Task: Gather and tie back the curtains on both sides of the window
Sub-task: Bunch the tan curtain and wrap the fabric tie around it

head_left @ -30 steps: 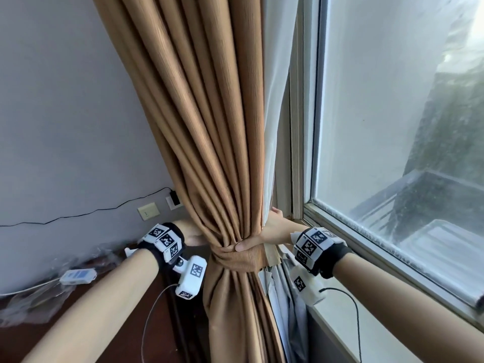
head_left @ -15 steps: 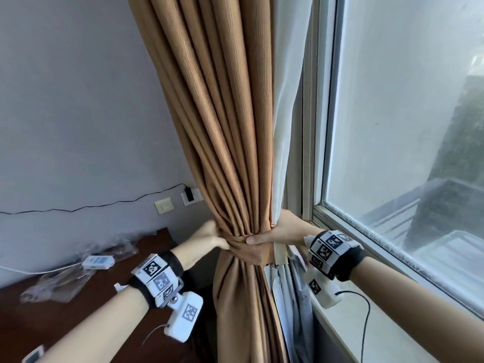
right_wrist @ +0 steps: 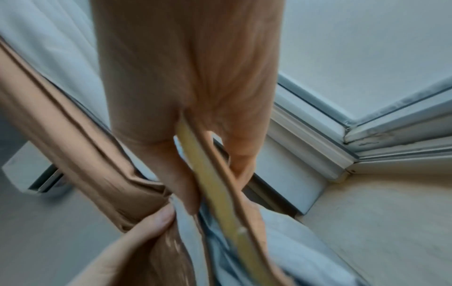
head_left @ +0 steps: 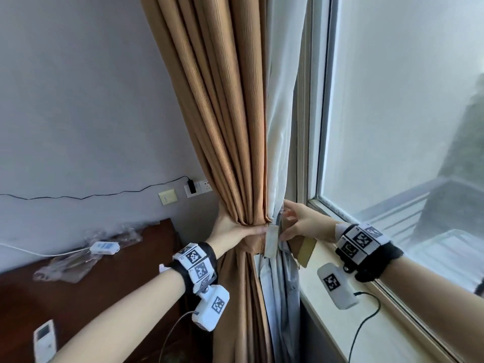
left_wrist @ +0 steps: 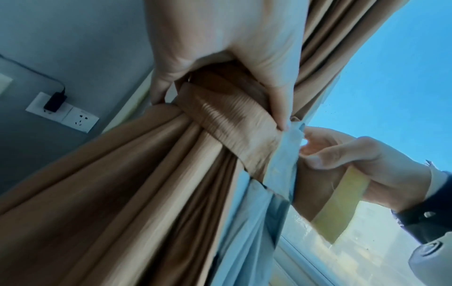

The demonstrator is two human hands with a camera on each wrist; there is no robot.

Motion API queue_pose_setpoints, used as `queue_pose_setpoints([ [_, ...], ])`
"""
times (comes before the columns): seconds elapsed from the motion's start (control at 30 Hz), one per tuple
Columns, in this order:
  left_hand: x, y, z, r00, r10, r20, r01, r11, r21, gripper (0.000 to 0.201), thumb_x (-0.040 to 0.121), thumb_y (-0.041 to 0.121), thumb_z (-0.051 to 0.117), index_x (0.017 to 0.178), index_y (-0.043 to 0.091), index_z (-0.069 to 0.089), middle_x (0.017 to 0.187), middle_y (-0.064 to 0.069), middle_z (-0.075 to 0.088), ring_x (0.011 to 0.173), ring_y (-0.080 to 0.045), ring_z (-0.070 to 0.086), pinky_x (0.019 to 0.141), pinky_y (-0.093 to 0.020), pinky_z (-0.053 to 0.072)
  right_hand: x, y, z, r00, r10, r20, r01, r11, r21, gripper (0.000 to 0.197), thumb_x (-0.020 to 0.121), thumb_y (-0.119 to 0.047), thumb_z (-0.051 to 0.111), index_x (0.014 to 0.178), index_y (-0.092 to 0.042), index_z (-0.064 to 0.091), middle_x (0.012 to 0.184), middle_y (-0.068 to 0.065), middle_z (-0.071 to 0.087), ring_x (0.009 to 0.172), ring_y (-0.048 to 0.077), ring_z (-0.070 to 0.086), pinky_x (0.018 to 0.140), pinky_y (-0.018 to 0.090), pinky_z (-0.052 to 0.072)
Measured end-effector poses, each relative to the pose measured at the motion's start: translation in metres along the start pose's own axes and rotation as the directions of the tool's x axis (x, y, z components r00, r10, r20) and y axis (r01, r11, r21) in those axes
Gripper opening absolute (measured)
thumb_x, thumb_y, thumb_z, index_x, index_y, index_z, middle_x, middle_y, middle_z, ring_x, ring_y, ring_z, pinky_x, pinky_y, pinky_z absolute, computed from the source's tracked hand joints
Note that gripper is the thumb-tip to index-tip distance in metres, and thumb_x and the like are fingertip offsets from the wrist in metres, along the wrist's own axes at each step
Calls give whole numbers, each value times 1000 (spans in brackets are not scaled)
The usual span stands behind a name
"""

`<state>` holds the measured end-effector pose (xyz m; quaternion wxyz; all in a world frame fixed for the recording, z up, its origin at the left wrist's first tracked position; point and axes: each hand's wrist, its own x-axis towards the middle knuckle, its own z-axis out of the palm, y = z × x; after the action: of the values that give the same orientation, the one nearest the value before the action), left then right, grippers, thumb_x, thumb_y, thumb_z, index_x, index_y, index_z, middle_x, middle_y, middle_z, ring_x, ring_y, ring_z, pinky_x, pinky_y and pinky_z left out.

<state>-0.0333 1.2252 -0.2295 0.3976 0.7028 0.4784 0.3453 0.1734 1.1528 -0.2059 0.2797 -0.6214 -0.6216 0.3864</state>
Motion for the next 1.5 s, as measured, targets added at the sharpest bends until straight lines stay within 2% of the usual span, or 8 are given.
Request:
queue_pose_setpoints([
  [0.13,-5,4,13,992,31,-126,-27,999,33,131,33,63,88,141,19,27,136,5,49,126,-13,47,106,-26,35,-22,6,2,997,-12,-77,6,997,-82,45,90,-9,63,127,-25,42,91,2,64,71,9,63,60,21,52],
  [0.3,-8,6,16,978,21,-207,-4,996,84,107,53,45,90,139,18,33,132,0,56,122,-18,53,93,-19,36,-38,11,27,973,-120,-196,129,991,32,2,95,-8,56,97,-9,57,75,6,66,47,15,64,46,24,52],
  [0.53,-6,-1,6,985,-16,-172,32,996,89,108,54,46,90,141,17,34,134,-1,55,124,-19,52,93,-19,36,-44,18,24,987,-150,52,136,968,213,21,86,1,55,103,-4,66,96,7,69,84,17,68,79,29,55],
  [0.67,-10,0,4,986,-19,-165,31,997,72,116,47,52,90,142,17,33,136,-1,54,125,-18,51,96,-21,37,-41,5,21,972,-187,144,178,981,74,35,75,-1,57,109,-6,64,97,12,68,68,4,61,62,15,46],
  [0.87,-14,1,6,989,-9,-148,20,997,73,116,49,49,90,144,17,32,138,0,52,128,-18,49,96,-19,34,-29,9,30,959,-260,-112,256,966,-45,10,85,-7,70,81,-16,71,77,-1,75,76,11,72,79,32,58],
  [1.1,-16,1,8,988,-7,-152,16,998,64,113,49,48,92,141,20,33,134,3,54,123,-15,51,94,-18,36,-28,7,34,923,-294,-250,220,933,-284,15,84,-19,69,70,-14,69,64,-8,72,64,-1,68,71,23,56],
  [1.3,-16,4,8,989,-1,-150,8,999,46,122,44,52,91,144,19,30,134,4,54,124,-15,50,96,-18,34,-22,-2,35,920,-301,-250,155,867,-474,20,82,-21,65,70,-5,65,66,6,68,60,15,60,59,27,50],
  [1.5,-10,-2,7,991,-14,-136,22,998,57,112,49,46,91,142,19,34,132,2,56,123,-17,52,96,-22,38,-13,-13,32,961,-219,-169,105,854,-509,21,81,-17,62,66,-2,65,59,8,67,57,18,66,61,35,58],
])
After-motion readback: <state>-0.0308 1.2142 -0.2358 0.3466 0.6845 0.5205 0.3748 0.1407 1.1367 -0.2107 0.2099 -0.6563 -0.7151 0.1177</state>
